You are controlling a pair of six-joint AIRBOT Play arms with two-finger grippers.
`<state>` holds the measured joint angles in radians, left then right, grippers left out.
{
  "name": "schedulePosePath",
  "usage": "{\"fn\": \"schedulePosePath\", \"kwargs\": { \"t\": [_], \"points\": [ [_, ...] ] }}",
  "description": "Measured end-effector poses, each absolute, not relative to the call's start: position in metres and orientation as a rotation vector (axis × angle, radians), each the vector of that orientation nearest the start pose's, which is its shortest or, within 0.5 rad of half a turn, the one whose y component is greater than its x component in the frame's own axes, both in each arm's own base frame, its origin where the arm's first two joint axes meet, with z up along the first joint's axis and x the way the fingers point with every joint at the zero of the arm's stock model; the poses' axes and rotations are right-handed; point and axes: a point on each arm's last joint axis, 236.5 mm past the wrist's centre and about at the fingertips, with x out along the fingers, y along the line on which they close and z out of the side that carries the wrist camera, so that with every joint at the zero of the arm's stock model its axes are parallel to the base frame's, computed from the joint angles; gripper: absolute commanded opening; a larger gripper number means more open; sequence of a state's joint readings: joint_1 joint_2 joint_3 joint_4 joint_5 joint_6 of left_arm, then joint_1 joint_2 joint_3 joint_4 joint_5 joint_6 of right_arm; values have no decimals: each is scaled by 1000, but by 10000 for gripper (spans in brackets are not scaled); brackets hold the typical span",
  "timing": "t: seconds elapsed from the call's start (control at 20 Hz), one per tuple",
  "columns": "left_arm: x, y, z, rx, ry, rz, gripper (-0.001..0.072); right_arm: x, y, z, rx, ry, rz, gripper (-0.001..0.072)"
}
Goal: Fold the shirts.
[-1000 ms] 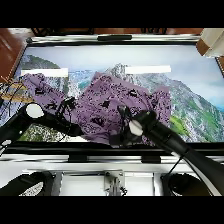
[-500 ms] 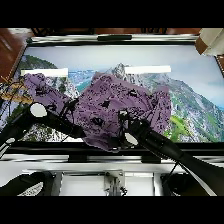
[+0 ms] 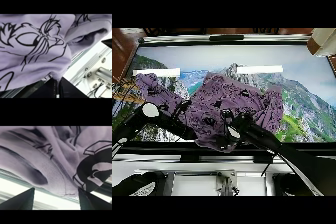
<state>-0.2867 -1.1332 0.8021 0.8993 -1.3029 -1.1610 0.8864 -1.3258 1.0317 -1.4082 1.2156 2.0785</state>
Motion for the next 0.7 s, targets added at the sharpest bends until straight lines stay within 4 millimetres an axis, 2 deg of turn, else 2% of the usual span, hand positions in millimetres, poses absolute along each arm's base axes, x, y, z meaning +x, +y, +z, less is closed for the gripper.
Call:
{"fn": "schedulePosePath", "kwargs": {
  "t": [0.15,0.2,0.25,0.3,0.4,0.55,0.7],
  "points": [
    [209,-210,-14,-127,1499,-894,55,182,278,-62,-160,1627,368,647],
    [209,-210,-13,-125,1500,-898,55,183,276,-67,-171,1632,358,551],
    [208,-210,-13,-124,1500,-899,55,184,275,-71,-181,1637,347,301],
    [208,-210,-13,-122,1501,-902,55,184,273,-75,-186,1644,333,170],
    [208,-210,-13,-121,1501,-903,55,184,271,-81,-178,1658,298,75],
    [208,-210,-13,-120,1502,-904,55,186,273,-79,-162,1653,282,74],
    [212,-206,-11,-132,1497,-894,55,198,279,-54,-173,1582,342,74]
  ]
}}
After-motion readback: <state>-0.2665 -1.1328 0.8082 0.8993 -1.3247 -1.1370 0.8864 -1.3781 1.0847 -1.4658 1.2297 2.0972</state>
